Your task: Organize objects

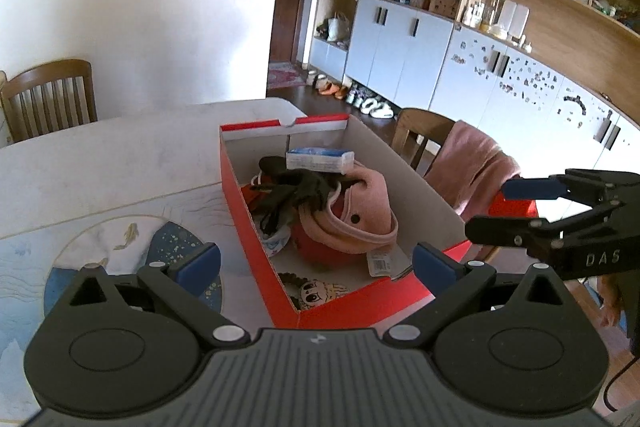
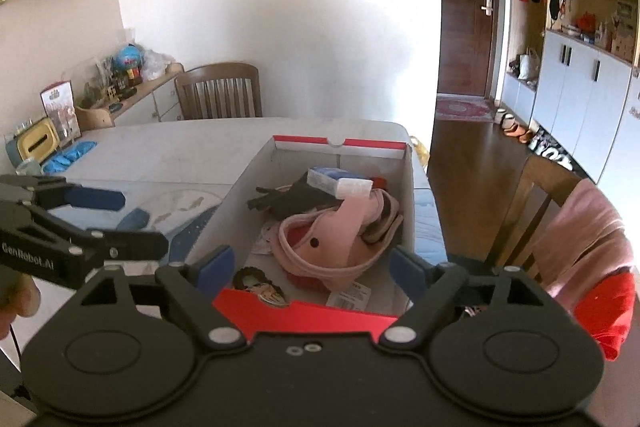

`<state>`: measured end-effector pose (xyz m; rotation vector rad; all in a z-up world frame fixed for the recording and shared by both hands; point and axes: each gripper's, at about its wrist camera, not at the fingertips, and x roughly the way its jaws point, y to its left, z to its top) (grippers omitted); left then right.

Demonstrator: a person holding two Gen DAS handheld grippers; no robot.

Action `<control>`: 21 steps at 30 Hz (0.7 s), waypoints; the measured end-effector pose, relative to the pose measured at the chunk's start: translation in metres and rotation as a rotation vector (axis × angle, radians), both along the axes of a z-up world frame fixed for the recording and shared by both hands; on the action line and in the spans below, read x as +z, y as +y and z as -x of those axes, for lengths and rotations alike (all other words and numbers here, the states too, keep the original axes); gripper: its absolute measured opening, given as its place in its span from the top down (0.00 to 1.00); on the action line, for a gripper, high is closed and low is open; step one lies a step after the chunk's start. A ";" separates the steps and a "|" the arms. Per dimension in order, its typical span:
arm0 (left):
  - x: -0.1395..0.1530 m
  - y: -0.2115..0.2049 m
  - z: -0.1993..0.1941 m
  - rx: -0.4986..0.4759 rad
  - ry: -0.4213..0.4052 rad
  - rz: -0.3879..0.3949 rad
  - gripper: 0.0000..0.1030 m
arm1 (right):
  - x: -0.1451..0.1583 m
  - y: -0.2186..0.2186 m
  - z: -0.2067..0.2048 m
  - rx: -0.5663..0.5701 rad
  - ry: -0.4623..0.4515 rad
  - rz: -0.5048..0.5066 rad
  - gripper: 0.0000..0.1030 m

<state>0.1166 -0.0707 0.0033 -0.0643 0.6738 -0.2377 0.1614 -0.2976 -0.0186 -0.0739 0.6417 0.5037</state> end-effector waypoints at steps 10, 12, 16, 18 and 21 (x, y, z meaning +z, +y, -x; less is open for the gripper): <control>0.002 0.000 0.010 0.024 -0.029 -0.027 0.00 | 0.001 0.004 0.014 -0.005 -0.070 -0.009 0.01; 0.002 0.000 0.011 0.038 -0.023 -0.029 0.00 | 0.000 0.004 0.015 0.002 -0.070 -0.016 0.01; 0.002 0.001 0.014 0.040 -0.020 -0.020 0.00 | 0.000 0.002 0.020 0.001 -0.072 -0.057 0.01; 0.001 0.000 0.016 0.044 -0.022 -0.028 0.00 | 0.000 0.000 0.021 -0.008 -0.066 -0.076 0.01; 0.000 -0.001 0.017 0.047 -0.021 -0.029 0.00 | -0.002 -0.001 0.022 -0.015 -0.056 -0.083 0.01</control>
